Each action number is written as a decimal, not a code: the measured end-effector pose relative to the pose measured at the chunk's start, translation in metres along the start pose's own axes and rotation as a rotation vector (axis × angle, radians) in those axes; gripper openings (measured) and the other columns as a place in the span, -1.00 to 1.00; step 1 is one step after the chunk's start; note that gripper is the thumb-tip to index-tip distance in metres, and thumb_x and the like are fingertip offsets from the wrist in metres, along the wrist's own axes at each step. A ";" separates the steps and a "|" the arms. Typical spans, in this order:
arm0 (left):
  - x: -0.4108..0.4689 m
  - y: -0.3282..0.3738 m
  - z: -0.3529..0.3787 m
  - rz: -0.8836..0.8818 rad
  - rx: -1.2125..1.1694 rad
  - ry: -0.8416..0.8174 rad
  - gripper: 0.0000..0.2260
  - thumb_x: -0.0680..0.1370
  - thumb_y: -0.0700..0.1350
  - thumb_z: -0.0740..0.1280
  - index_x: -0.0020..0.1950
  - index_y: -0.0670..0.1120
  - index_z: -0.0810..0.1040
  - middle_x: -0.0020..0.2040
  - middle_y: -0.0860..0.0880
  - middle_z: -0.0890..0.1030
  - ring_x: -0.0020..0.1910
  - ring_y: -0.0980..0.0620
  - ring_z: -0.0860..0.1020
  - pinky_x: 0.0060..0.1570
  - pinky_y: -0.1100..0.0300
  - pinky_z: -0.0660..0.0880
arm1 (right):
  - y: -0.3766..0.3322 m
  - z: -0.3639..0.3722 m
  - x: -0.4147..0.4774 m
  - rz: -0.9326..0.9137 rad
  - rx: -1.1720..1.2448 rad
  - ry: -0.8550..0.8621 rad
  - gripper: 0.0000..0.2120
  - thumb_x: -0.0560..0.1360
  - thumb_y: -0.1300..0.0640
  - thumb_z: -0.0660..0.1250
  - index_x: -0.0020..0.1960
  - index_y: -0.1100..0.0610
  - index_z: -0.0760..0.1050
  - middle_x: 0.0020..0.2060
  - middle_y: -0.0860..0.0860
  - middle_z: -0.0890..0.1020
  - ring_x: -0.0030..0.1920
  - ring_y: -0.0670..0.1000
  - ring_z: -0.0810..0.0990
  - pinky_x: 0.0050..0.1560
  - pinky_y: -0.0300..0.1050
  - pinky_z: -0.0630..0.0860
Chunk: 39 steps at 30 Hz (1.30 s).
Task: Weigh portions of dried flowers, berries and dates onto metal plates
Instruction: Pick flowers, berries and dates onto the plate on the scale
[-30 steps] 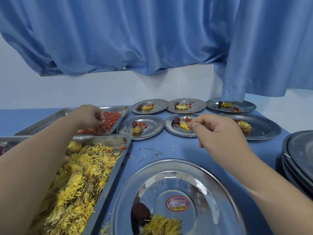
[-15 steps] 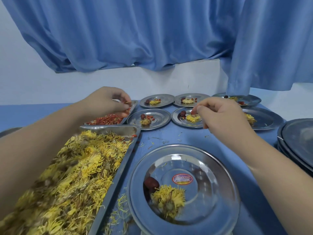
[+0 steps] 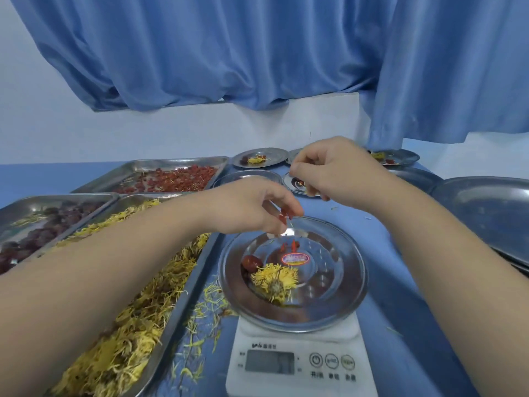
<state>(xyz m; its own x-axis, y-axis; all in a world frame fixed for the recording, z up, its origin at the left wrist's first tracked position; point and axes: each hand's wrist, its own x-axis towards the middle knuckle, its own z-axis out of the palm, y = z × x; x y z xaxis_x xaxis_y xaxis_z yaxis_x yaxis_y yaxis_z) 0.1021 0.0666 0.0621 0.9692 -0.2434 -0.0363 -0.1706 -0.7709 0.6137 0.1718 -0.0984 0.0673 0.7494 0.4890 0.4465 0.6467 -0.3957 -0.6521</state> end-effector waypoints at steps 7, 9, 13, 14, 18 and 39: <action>-0.014 -0.004 0.004 0.020 -0.112 0.128 -0.83 0.53 -0.16 0.42 0.06 0.07 0.62 0.06 0.13 0.66 0.03 0.28 0.60 0.02 0.49 0.47 | -0.035 -0.012 -0.015 -0.100 -0.291 0.156 -0.81 0.47 0.05 0.26 -0.25 0.07 0.59 -0.40 -0.07 0.57 -0.36 -0.09 0.49 -0.37 -0.23 0.36; -0.018 -0.005 0.007 0.025 -0.116 0.191 -0.85 0.53 -0.15 0.41 0.01 0.10 0.64 -0.02 0.17 0.68 -0.02 0.30 0.61 -0.05 0.53 0.45 | -0.040 -0.018 -0.021 -0.093 -0.256 0.252 -0.79 0.46 0.05 0.25 -0.26 0.08 0.59 -0.41 -0.05 0.59 -0.38 -0.08 0.51 -0.38 -0.22 0.38; -0.023 -0.006 0.012 0.015 -0.136 0.335 -0.88 0.55 -0.15 0.36 -0.06 0.06 0.65 -0.13 0.15 0.71 -0.14 0.21 0.66 -0.15 0.34 0.51 | -0.023 -0.018 -0.047 -0.033 -0.212 0.275 -0.70 0.49 0.03 0.25 -0.27 0.23 0.55 -0.41 0.14 0.56 -0.43 0.04 0.46 -0.41 -0.12 0.39; -0.025 -0.006 0.012 0.009 -0.165 0.343 -0.88 0.55 -0.16 0.34 -0.05 0.04 0.65 -0.14 0.13 0.71 -0.16 0.18 0.67 -0.17 0.31 0.50 | -0.013 -0.016 -0.057 -0.009 -0.225 0.254 -0.68 0.50 0.02 0.26 -0.28 0.24 0.54 -0.41 0.15 0.56 -0.42 0.06 0.47 -0.42 -0.12 0.39; -0.031 -0.014 0.018 -0.041 -0.252 0.323 -0.86 0.60 -0.11 0.29 0.07 0.05 0.63 -0.06 0.15 0.71 -0.12 0.15 0.68 -0.12 0.26 0.55 | 0.026 -0.007 -0.097 0.091 -0.275 0.214 -0.67 0.51 0.00 0.25 -0.29 0.21 0.53 -0.44 0.07 0.55 -0.37 0.02 0.50 -0.31 -0.10 0.45; -0.059 -0.038 0.028 -0.061 -0.458 0.564 -0.84 0.60 -0.06 0.31 0.06 0.14 0.66 0.04 0.18 0.68 0.01 0.20 0.65 0.03 0.13 0.53 | 0.064 0.002 -0.106 0.152 -0.224 0.296 -0.77 0.50 0.01 0.28 -0.32 0.03 0.49 -0.50 -0.08 0.50 -0.43 -0.09 0.40 -0.35 -0.16 0.37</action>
<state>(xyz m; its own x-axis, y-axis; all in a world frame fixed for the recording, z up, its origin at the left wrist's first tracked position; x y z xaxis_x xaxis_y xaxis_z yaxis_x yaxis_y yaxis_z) 0.0461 0.0941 0.0187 0.9397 0.2279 0.2552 -0.1417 -0.4198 0.8965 0.1332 -0.1742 -0.0233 0.8265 0.1798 0.5335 0.5156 -0.6221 -0.5891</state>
